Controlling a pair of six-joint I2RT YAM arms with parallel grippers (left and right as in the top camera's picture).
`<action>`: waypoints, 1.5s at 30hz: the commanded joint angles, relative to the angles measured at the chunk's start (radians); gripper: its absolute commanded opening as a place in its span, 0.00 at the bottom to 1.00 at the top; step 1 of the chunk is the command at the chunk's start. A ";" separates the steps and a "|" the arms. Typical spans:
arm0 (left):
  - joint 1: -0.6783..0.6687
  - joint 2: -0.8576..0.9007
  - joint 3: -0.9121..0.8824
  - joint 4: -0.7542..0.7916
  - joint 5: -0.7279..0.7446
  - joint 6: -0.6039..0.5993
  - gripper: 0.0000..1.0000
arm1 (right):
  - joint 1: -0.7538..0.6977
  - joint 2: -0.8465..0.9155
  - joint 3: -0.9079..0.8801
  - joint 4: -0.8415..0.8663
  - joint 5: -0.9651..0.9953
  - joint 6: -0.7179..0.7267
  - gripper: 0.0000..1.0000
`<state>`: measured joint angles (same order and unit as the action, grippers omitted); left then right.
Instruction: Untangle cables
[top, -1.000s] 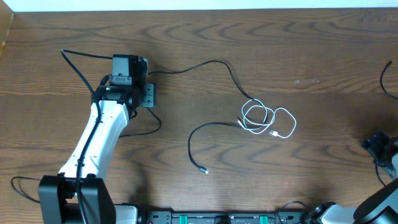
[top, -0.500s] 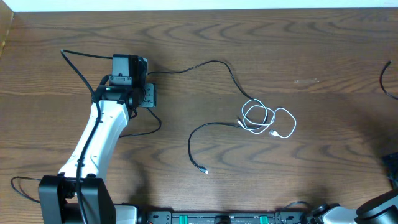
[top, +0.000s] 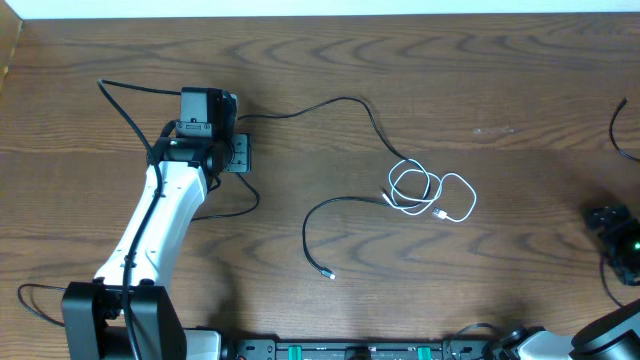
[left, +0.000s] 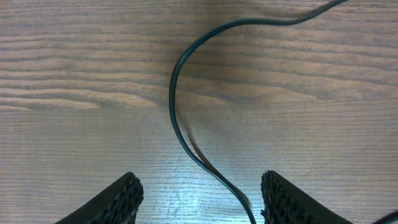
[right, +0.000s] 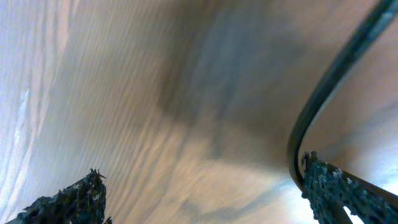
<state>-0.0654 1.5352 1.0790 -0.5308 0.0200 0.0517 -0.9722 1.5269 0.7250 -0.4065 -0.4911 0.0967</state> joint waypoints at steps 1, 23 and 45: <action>0.006 0.000 0.023 0.002 -0.001 -0.005 0.62 | 0.052 -0.027 0.021 -0.028 -0.056 -0.047 0.99; 0.006 0.000 0.023 0.001 -0.001 -0.006 0.62 | 0.197 -0.114 0.246 -0.106 -0.039 -0.140 0.99; 0.006 0.000 0.023 0.000 -0.002 -0.013 0.62 | 1.007 -0.084 0.307 -0.286 0.192 0.110 0.93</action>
<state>-0.0654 1.5352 1.0790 -0.5301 0.0204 0.0483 -0.0357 1.4250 1.0183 -0.6899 -0.3763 0.0998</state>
